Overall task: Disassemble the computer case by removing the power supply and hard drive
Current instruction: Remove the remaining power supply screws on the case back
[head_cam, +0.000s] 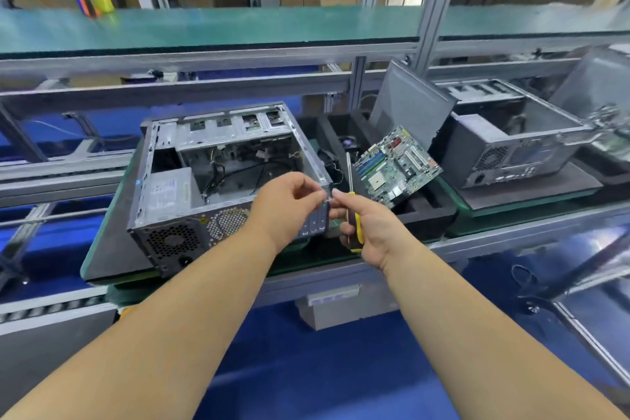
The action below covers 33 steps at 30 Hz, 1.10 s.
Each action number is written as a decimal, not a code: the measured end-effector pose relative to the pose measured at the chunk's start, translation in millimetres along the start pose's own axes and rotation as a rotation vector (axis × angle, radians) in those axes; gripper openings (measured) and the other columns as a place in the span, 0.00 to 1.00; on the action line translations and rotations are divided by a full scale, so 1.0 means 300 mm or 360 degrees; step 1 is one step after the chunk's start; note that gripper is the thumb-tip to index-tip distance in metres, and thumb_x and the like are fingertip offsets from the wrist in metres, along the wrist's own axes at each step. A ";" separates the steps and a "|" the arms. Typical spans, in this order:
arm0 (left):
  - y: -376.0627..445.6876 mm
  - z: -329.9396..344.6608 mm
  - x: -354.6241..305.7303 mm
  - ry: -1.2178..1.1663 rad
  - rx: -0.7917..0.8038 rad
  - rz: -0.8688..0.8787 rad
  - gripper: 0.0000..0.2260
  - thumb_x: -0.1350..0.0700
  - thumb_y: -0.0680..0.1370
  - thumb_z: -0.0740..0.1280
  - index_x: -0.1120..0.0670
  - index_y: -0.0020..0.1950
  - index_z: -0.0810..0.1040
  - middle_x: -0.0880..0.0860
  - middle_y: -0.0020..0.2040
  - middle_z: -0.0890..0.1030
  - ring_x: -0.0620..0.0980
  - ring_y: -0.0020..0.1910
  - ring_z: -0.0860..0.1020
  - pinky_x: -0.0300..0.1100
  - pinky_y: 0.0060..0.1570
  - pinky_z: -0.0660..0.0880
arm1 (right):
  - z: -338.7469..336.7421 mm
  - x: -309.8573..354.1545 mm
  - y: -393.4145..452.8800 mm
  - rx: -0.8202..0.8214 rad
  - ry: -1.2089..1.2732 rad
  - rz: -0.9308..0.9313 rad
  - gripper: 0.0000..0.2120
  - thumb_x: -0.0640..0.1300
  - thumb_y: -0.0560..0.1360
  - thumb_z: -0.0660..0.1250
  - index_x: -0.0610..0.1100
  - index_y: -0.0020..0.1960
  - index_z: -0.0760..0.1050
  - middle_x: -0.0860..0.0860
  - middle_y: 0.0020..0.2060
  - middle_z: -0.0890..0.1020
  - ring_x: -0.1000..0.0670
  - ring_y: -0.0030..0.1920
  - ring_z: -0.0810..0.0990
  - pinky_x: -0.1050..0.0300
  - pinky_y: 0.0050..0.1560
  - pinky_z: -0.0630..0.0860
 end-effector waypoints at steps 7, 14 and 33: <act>0.125 -0.039 -0.092 0.0599 0.0095 0.0368 0.05 0.53 0.75 0.72 0.45 0.40 0.78 0.43 0.36 0.80 0.40 0.38 0.77 0.40 0.38 0.73 | 0.051 0.121 0.113 -0.0128 -0.0105 -0.0118 0.07 0.46 0.75 0.72 0.46 0.39 0.79 0.53 0.31 0.80 0.57 0.23 0.66 0.62 0.29 0.63; 0.289 -0.086 -0.116 0.0555 0.0147 0.0586 0.03 0.53 0.74 0.72 0.45 0.43 0.81 0.41 0.37 0.81 0.36 0.39 0.78 0.40 0.41 0.76 | 0.087 0.218 0.220 -0.0216 -0.0079 -0.0170 0.13 0.45 0.74 0.72 0.47 0.30 0.80 0.53 0.28 0.79 0.56 0.23 0.66 0.61 0.29 0.62; 0.537 0.013 0.174 0.0465 0.0096 -0.0025 0.06 0.52 0.77 0.69 0.42 0.41 0.80 0.37 0.40 0.81 0.37 0.41 0.78 0.36 0.42 0.74 | -0.264 0.134 0.657 -0.0408 -0.0273 0.0150 0.04 0.39 0.78 0.66 0.46 0.48 0.79 0.52 0.30 0.77 0.57 0.23 0.66 0.64 0.25 0.62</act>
Point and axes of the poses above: each hand's wrist, its own y-axis towards the middle knuckle, its own z-axis out of the palm, x = y × z, the point moved 7 cm from there along y, towards the middle knuckle
